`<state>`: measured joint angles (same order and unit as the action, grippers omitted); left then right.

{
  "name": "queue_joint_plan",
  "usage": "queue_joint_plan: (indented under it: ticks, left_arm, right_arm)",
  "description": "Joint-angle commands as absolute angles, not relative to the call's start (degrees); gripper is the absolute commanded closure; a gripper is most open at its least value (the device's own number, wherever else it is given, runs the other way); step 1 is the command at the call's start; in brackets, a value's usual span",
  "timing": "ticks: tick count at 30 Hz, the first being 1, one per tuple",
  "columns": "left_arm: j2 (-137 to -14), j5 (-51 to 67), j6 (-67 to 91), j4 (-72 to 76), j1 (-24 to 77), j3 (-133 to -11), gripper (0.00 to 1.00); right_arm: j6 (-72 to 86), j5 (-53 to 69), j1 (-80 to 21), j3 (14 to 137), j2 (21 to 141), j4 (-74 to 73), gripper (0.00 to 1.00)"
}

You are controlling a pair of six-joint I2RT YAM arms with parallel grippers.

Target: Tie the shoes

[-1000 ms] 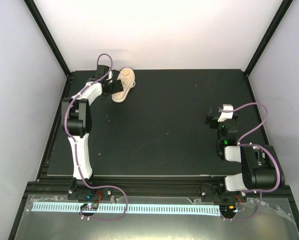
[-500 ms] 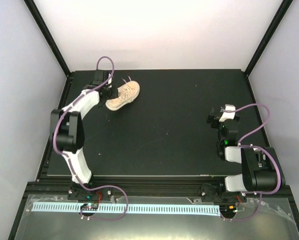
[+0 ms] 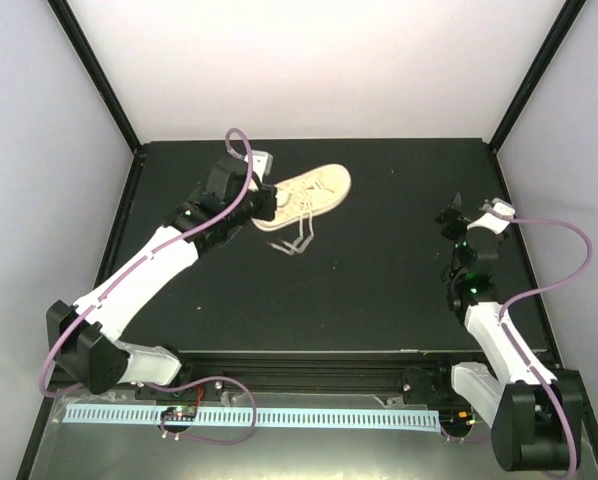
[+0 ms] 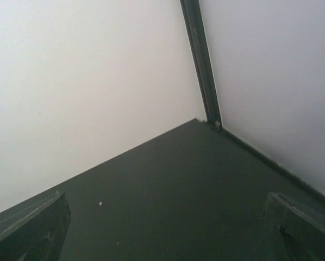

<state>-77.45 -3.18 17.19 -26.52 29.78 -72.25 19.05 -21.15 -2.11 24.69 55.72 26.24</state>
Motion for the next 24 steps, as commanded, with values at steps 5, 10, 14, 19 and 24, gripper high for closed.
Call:
queue_joint_plan:
  ticks: [5,10,14,19,24]
  left_arm:
    - [-70.2,-5.4,29.0,-14.5,37.0,-64.2,0.98]
    - [-69.0,-19.9,33.4,-12.6,36.5,-55.1,0.98]
    - [-67.3,-22.0,35.6,-9.2,36.5,-46.5,0.98]
    - [-67.9,-20.4,36.8,-12.1,36.5,-42.5,0.98]
    - [-67.0,-18.7,37.9,-13.4,36.6,-38.4,0.98]
  right_arm:
    - [27.1,-10.0,-1.9,23.9,50.4,15.3,0.00]
    - [23.3,-0.1,-1.9,25.2,52.6,16.3,0.00]
    - [22.3,11.9,-2.2,26.9,58.0,18.3,0.00]
    - [21.0,20.0,-7.7,32.5,64.9,14.4,0.00]
    - [18.3,17.4,-20.4,35.8,67.9,4.8,0.00]
